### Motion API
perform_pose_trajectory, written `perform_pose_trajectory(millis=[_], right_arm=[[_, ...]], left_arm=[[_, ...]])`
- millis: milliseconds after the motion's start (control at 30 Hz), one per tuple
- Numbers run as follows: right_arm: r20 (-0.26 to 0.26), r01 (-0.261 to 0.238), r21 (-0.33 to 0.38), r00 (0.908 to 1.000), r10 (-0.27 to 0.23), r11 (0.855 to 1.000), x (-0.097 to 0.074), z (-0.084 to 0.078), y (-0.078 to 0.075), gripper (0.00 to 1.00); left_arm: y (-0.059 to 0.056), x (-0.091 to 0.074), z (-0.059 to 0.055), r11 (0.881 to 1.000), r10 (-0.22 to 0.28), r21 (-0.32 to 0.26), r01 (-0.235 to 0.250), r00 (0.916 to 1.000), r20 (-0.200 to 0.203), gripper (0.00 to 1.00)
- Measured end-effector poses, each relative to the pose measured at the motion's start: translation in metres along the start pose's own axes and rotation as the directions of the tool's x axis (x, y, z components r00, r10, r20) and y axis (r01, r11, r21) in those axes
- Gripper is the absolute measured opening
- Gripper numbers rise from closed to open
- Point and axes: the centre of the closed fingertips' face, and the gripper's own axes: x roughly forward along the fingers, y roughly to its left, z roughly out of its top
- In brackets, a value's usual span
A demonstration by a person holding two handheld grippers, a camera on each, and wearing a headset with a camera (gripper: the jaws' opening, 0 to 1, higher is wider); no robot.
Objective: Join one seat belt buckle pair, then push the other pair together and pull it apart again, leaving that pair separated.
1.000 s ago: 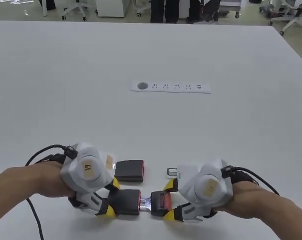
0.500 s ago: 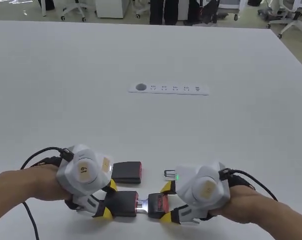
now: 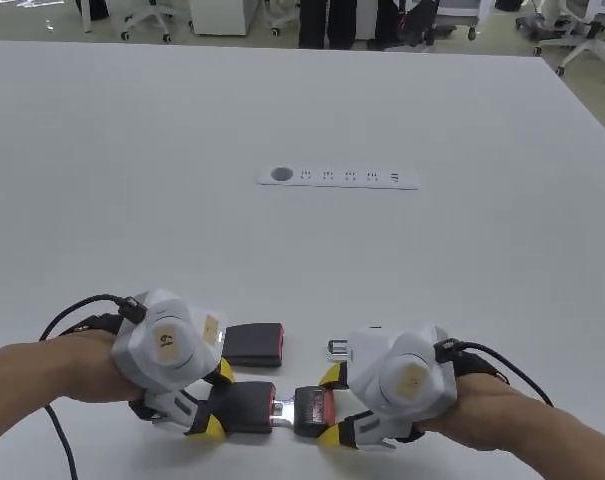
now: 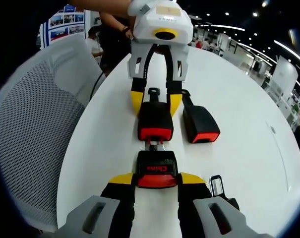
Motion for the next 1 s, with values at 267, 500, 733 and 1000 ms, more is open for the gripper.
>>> perform_pose_trajectory(millis=[267,500,733,1000], right_arm=[[-0.005,-0.001,0.004,1.0000,0.001,1.000,0.0006,0.0000,0.0008,0.29],[-0.007,-0.002,0.006,1.0000,0.002,1.000,0.0029,0.0023,0.0017,0.28],[-0.013,0.000,0.010,0.9999,0.000,1.000,0.0032,0.0029,0.0018,0.28],[-0.018,-0.003,0.012,0.9998,0.003,1.000,0.0007,0.0041,0.0027,0.28]], left_arm=[[0.0007,0.0003,-0.0001,1.000,-0.002,0.007,0.002,1.0000,-0.004,0.31],[-0.0004,0.0001,0.0012,1.000,-0.001,0.011,0.001,1.0000,-0.007,0.31],[-0.0016,0.0003,0.0019,1.000,0.000,0.010,0.000,1.0000,-0.007,0.31],[-0.0025,0.0004,0.0027,1.000,0.000,0.011,0.001,1.0000,-0.007,0.31]])
